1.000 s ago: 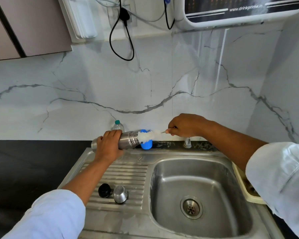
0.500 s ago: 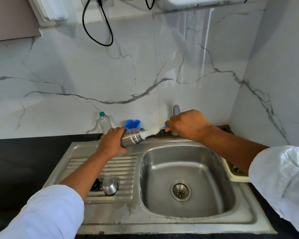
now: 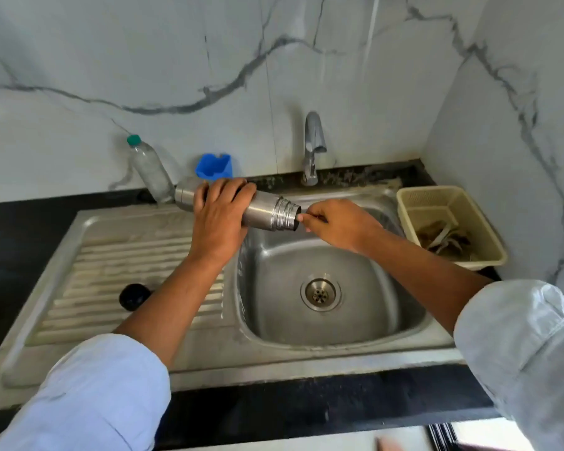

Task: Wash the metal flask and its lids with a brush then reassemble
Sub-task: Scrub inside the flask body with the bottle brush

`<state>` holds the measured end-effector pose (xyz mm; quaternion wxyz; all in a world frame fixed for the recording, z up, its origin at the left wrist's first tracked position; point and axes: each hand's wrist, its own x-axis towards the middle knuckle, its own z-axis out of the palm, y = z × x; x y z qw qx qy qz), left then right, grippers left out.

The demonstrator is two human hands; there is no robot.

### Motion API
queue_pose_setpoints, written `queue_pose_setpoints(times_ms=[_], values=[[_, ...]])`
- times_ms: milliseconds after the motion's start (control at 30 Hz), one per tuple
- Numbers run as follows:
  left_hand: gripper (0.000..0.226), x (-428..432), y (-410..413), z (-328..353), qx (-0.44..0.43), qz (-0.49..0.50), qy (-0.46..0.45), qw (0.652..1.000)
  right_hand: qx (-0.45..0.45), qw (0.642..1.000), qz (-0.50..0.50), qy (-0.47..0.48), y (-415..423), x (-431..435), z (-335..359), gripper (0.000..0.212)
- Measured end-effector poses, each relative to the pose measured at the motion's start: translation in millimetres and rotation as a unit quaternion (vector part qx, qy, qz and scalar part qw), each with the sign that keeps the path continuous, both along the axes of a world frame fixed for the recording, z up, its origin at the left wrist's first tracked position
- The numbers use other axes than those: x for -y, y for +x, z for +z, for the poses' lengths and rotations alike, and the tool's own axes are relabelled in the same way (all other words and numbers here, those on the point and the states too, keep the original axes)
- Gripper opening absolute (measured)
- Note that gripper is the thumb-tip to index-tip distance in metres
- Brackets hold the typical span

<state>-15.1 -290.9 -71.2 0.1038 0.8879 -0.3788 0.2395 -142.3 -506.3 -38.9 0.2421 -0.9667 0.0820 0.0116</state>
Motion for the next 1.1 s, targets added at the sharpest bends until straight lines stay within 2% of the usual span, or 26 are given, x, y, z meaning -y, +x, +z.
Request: queue_pose_setpoints(times_ms=[133,333,500,667,733,800,867,900,1000,1033,1100], values=[[0.073,9.0,-12.9,-47.5,-0.027,0.059,-0.044,0.997,-0.001,0.994,-0.067,0.086,-7.2,-0.4,-61.6,0.04],[0.086,19.8,-22.7,-105.1,-0.139,0.11,-0.14,0.974,0.027,0.99,-0.098,0.1,-11.8,-3.2,-128.3,0.046],[0.092,35.5,-13.2,-116.9,-0.224,0.132,-0.27,0.927,0.032,0.995,-0.07,0.065,11.1,13.0,-120.1,0.044],[0.087,56.6,17.4,-103.4,-0.336,0.199,-0.329,0.86,0.006,0.999,-0.002,0.044,54.6,29.6,-77.2,0.038],[0.088,63.5,25.1,-96.2,-0.355,0.209,-0.314,0.856,-0.022,0.998,-0.002,0.052,66.8,31.8,-64.2,0.039],[0.081,70.6,25.4,-87.5,-0.378,0.204,-0.343,0.835,-0.03,0.997,-0.015,0.063,71.0,29.1,-61.1,0.04],[0.065,79.8,23.6,-82.2,-0.394,0.204,-0.424,0.79,-0.012,0.995,-0.041,0.091,66.3,20.5,-67.7,0.04],[0.056,82.6,23.0,-81.7,-0.401,0.201,-0.483,0.751,0.003,0.992,-0.057,0.115,59.8,14.3,-73.7,0.039],[0.045,83.4,3.9,-80.3,-0.499,0.128,-0.641,0.569,0.03,0.98,-0.09,0.174,30.5,-0.7,-96.2,0.036],[0.044,82.0,-2.4,-82.6,-0.528,0.093,-0.661,0.525,0.036,0.976,-0.099,0.191,20.1,-2.7,-102.8,0.036],[0.048,76.0,-13.8,-88.5,-0.562,0.057,-0.646,0.514,0.042,0.969,-0.113,0.216,1.4,-6.2,-112.4,0.036]])
